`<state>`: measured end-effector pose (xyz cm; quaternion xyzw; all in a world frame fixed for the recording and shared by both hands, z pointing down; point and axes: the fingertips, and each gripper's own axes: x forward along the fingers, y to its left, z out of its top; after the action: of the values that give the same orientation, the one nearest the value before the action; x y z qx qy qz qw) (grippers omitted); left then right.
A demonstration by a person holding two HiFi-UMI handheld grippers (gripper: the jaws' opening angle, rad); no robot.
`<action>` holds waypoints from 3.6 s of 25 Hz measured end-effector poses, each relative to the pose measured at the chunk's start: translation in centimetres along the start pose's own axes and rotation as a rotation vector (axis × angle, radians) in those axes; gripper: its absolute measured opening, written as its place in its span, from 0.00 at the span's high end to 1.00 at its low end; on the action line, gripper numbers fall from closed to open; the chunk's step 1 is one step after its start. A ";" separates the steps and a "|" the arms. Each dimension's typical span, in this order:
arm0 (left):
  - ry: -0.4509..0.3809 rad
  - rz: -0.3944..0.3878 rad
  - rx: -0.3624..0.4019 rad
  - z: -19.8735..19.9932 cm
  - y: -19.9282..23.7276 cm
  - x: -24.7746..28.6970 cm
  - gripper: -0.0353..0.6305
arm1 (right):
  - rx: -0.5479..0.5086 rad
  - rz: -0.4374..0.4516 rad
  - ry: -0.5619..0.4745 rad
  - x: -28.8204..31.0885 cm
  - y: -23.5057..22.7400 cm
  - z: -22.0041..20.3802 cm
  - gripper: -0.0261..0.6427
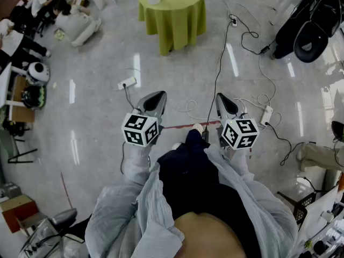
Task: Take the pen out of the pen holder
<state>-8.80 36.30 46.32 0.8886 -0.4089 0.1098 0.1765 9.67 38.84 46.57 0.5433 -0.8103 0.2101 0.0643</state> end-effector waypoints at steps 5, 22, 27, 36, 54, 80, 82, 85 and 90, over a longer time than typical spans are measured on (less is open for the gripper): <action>-0.026 -0.016 -0.008 -1.2 -0.9 -2.4 0.92 | -0.040 0.011 0.014 -1.3 2.5 -1.6 0.96; -0.035 0.007 -0.029 -2.6 0.0 -6.4 0.92 | 0.005 0.058 -0.083 -1.0 7.6 -0.7 0.41; -0.042 0.007 -0.016 -1.4 1.0 -5.6 0.92 | -0.003 0.067 -0.088 1.0 7.2 0.7 0.36; -0.059 0.071 -0.046 -0.1 4.2 -3.2 0.92 | -0.025 0.151 -0.062 5.6 6.3 2.0 0.36; -0.098 0.101 -0.023 8.5 10.0 11.0 0.92 | -0.041 0.183 -0.083 17.8 -3.6 11.3 0.36; -0.074 0.134 -0.056 10.1 13.8 18.3 0.92 | -0.041 0.198 -0.058 24.5 -8.6 13.5 0.36; -0.066 0.123 -0.051 10.2 14.1 19.3 0.92 | -0.036 0.189 -0.053 25.1 -9.3 13.4 0.36; -0.064 0.110 -0.035 11.2 15.2 21.2 0.92 | -0.031 0.176 -0.059 26.6 -10.3 14.2 0.36; -0.063 0.092 -0.015 13.6 17.4 24.7 0.92 | -0.022 0.168 -0.062 29.9 -12.1 16.1 0.36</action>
<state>-5.56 3.34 46.17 0.8705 -0.4555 0.0865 0.1649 10.65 2.81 45.23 0.4792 -0.8567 0.1889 0.0274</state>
